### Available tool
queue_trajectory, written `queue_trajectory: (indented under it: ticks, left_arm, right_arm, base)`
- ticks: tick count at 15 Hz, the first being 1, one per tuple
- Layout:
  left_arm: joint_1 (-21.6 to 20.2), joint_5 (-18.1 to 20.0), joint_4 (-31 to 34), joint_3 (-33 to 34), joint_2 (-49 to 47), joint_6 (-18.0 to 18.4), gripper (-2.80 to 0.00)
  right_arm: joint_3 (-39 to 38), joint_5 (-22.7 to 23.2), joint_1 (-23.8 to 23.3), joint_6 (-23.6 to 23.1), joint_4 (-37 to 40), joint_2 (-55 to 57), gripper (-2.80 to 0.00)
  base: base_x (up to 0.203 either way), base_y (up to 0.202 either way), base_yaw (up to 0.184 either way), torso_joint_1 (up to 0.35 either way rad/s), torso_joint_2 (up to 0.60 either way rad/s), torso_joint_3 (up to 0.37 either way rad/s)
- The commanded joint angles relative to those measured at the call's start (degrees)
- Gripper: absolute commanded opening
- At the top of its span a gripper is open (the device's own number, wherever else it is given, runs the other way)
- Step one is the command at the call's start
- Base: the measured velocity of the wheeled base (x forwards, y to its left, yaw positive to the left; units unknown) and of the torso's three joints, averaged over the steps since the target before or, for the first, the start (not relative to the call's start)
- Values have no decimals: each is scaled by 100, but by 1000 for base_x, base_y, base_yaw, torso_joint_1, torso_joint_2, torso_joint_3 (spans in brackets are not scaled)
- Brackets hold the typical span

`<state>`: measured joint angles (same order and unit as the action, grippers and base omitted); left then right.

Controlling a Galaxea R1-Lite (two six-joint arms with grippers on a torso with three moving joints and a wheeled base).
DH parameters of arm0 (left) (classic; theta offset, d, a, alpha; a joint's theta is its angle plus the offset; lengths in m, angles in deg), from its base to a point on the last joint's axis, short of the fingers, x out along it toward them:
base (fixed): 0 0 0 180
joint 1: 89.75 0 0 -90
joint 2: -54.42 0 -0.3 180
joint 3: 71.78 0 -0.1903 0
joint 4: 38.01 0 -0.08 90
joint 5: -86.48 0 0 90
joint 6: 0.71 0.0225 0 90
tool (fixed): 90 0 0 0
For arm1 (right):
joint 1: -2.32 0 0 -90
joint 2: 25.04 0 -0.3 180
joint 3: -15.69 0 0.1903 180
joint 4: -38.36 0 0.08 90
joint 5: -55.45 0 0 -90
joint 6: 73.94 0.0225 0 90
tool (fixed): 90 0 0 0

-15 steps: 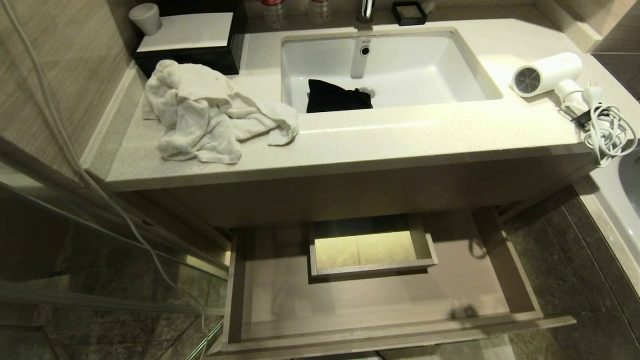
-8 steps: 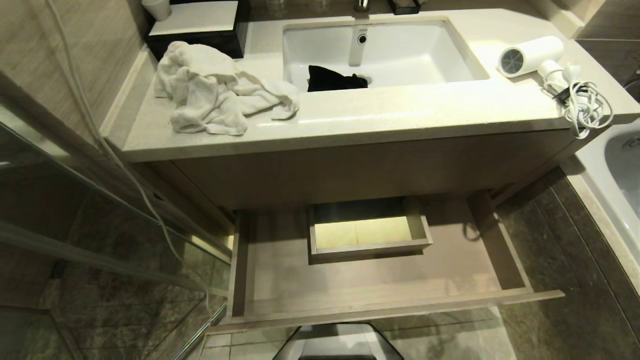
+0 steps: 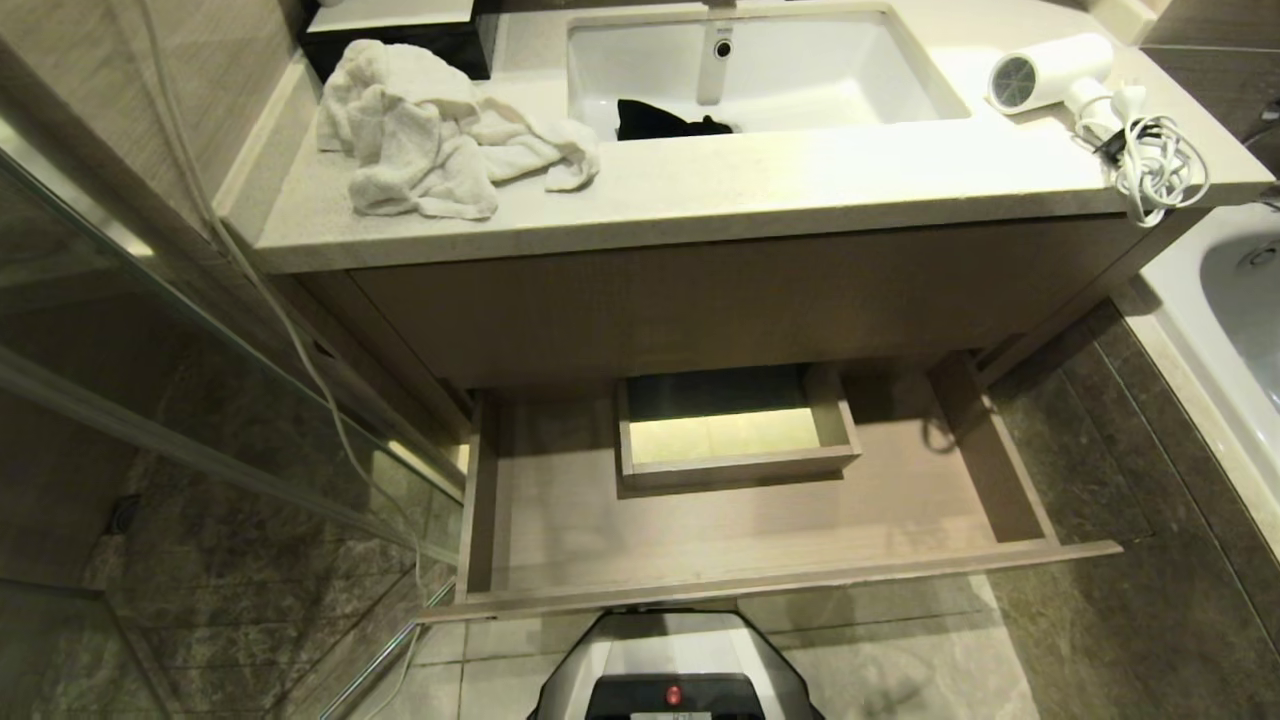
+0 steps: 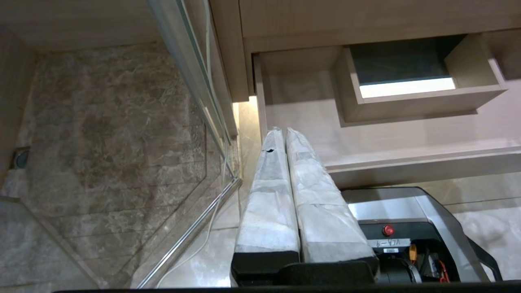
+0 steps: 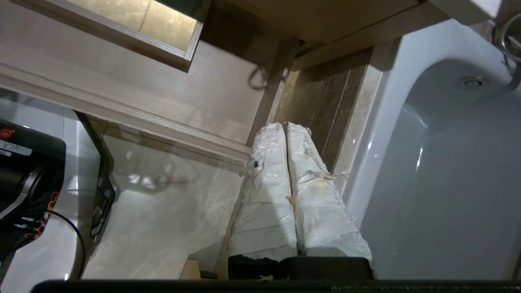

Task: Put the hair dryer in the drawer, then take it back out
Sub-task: Close the drawer

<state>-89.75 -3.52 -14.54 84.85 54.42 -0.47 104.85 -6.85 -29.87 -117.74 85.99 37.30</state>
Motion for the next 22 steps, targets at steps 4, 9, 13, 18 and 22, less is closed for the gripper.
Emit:
queue_trajectory:
  ticks: [4,9,13,18,22]
  left_arm:
    - [0,0,-1,6,0,2,-280]
    - [0,0,-1,9,0,2,-280]
    - [0,0,-1,9,0,2,-280]
    - [0,0,-1,9,0,2,-280]
    - [0,0,-1,9,0,2,-280]
  right_arm:
    - [-120,16,2,-14,-18,-20,-280]
    - [-199,16,2,-6,-27,-56,-280]
    - [-237,16,-19,-6,-39,-82,-280]
    - [-317,16,-64,-6,-119,-156,-280]
    - [-339,8,-78,3,-79,-231,-280]
  base:
    - [0,0,0,-204,341,131]
    - [0,0,0,-240,396,149]
    - [0,0,0,-342,540,191]
    - [0,0,0,-353,506,152]
    - [0,0,0,-120,386,245]
